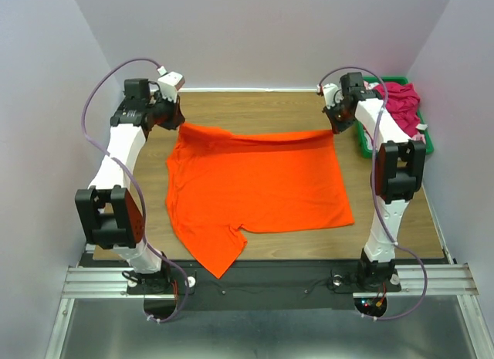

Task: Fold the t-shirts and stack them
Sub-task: Fold the tshirt

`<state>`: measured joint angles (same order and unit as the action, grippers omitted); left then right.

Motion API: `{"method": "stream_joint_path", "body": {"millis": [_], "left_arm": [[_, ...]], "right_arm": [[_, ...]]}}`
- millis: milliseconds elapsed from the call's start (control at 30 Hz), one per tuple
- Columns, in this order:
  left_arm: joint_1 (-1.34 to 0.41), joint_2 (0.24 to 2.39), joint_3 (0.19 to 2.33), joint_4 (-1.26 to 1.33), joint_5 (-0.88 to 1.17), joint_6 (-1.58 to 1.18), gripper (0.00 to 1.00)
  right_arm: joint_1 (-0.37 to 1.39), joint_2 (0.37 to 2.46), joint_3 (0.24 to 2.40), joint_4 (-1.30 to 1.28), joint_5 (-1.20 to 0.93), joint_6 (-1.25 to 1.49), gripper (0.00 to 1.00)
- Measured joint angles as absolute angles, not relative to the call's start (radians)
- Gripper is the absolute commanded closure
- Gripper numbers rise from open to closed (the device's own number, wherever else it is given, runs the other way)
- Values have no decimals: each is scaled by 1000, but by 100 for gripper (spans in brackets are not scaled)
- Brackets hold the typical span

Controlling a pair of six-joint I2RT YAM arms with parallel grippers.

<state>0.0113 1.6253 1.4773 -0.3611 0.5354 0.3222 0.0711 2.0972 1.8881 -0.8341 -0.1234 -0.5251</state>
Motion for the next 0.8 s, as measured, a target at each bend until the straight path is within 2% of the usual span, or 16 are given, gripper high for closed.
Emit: {"method": "stream_joint_path", "body": {"millis": [467, 800], "left_arm": [[7, 1409, 1161, -499, 461, 413, 100], [-120, 1345, 978, -528, 402, 444, 100]], "right_arm": [[71, 1980, 1709, -866, -142, -565, 99], [71, 1972, 1588, -876, -147, -593, 99]]}}
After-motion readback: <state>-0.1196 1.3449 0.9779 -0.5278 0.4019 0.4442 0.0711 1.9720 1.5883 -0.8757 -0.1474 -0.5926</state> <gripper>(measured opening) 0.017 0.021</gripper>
